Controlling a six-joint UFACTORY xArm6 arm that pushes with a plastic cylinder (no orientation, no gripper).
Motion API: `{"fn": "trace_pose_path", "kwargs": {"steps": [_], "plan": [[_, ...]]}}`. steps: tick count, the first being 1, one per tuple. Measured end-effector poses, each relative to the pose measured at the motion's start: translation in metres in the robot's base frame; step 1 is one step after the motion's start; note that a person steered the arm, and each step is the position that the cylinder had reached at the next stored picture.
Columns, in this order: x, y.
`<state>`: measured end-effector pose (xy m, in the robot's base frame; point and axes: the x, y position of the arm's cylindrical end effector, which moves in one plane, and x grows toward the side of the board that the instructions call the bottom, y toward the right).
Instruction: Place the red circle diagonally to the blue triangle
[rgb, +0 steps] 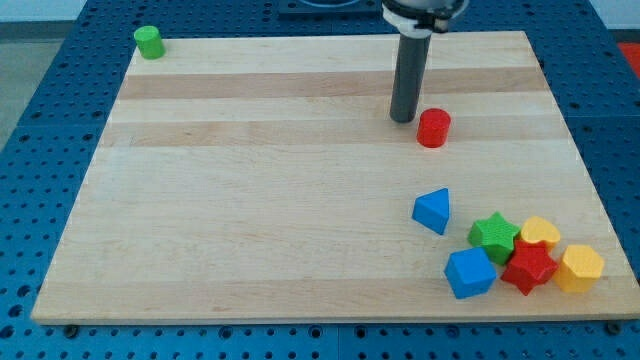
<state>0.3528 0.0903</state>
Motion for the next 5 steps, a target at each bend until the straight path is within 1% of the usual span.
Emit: {"fn": "trace_pose_path", "kwargs": {"steps": [1, 2, 4, 5], "plan": [[-0.006, 0.007], [0.005, 0.029], [0.07, 0.088], [0.088, 0.098]]}}
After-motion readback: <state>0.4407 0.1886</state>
